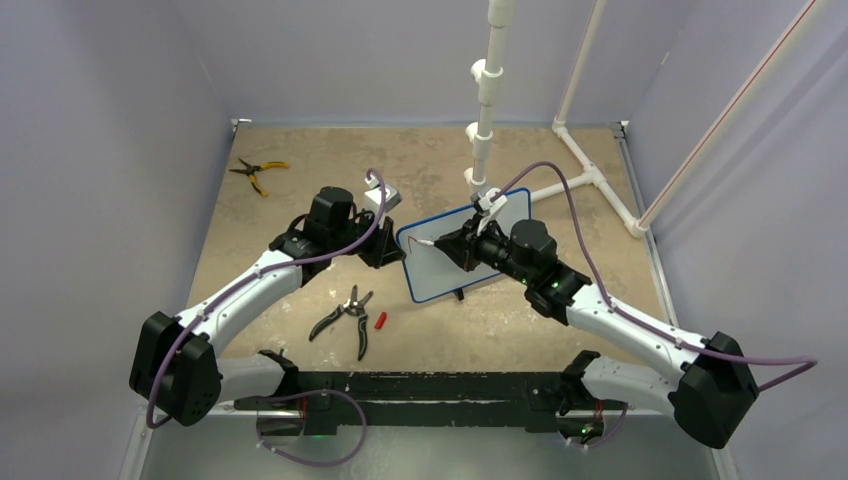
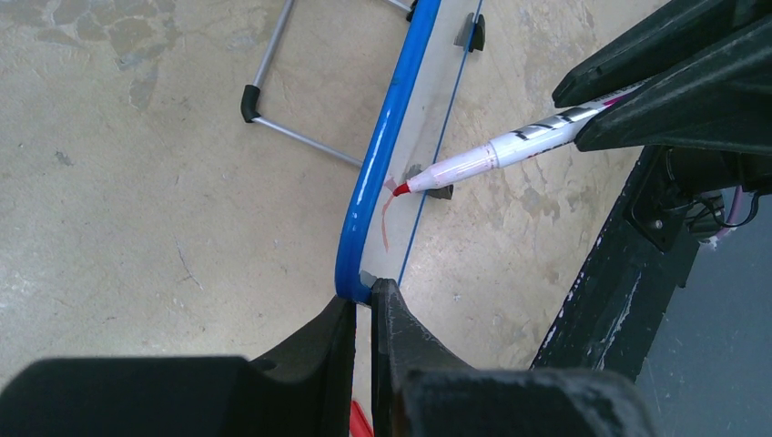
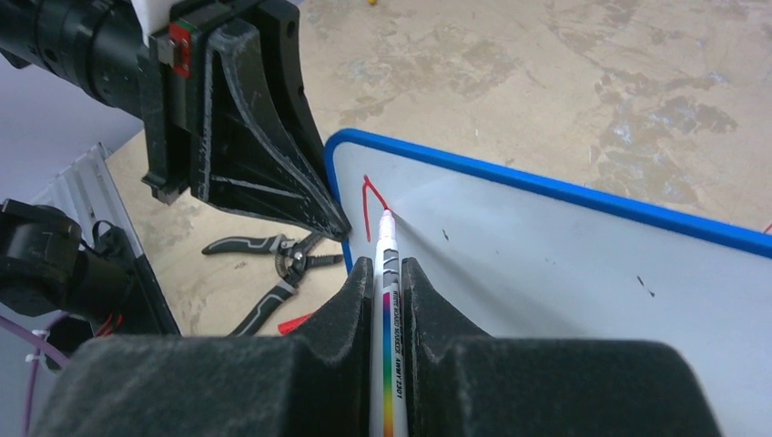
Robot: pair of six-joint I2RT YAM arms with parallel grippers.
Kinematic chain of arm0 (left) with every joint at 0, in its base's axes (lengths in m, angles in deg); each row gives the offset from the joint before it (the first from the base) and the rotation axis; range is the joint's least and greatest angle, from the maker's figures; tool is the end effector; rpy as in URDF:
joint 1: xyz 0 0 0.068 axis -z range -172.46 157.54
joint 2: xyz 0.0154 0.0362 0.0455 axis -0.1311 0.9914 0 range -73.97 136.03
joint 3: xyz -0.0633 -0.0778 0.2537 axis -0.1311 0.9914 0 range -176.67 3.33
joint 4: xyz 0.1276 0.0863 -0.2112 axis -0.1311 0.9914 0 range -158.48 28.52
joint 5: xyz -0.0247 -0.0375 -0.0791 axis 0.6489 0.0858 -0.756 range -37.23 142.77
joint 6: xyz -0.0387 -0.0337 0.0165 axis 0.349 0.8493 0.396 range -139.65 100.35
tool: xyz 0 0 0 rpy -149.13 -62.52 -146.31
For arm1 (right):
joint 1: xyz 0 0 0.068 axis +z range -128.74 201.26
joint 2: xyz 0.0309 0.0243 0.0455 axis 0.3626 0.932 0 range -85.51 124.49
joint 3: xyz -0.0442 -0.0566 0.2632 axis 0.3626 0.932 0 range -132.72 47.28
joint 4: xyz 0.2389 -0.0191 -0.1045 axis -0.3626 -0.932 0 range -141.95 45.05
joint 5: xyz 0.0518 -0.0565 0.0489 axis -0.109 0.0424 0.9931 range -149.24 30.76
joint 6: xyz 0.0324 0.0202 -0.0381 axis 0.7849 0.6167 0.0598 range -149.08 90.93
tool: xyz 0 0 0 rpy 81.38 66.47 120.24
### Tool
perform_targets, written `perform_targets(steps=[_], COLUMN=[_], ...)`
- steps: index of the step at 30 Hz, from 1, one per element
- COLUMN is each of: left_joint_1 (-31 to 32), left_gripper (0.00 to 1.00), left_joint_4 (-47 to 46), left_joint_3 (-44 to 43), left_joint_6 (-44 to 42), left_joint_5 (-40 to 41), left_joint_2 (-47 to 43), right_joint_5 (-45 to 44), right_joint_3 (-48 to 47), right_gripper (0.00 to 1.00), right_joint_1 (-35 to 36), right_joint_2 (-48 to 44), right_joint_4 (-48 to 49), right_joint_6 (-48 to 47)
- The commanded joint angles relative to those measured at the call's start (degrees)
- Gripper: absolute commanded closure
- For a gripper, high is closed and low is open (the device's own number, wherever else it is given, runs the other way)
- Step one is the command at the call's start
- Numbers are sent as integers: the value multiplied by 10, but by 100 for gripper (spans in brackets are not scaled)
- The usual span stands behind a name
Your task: Write a sentence on the whiteboard
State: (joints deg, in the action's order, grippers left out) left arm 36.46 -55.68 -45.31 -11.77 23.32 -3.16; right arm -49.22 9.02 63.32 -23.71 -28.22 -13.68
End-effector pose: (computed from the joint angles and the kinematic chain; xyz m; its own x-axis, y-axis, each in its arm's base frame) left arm 0.2267 -0.1454 0.2658 -0.6028 0.1968 -0.7733 0.6979 0.5998 -0.3914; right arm 0.1830 0.1735 0.2904 -0.2940 0.0867 -0.9519 -0.7363 0.6144 0.2834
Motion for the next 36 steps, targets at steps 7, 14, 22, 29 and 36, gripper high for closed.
perform_targets(steps=[7, 14, 22, 29, 36], left_joint_1=[-2, -2, -2, -2, -2], left_gripper=[100, 100, 100, 100, 100], left_joint_4=[-23, -23, -23, -23, -23], left_joint_3=[-16, -16, -15, -15, -15], left_joint_6=[-17, -18, -18, -18, -19], left_joint_5=[0, 1, -2, -3, -5], left_joint_2=[-11, -12, -12, -11, -11], right_joint_5=[-21, -26, -33, -55, -68], right_joint_3=[18, 20, 10, 1, -4], right_gripper=[100, 100, 100, 100, 100], right_joint_1=[0, 0, 0, 0, 0], right_joint_2=[-14, -19, -22, -30, -35], right_joint_4=[-29, -41, -13, 11, 33], right_joint_6=[2, 2, 10, 16, 20])
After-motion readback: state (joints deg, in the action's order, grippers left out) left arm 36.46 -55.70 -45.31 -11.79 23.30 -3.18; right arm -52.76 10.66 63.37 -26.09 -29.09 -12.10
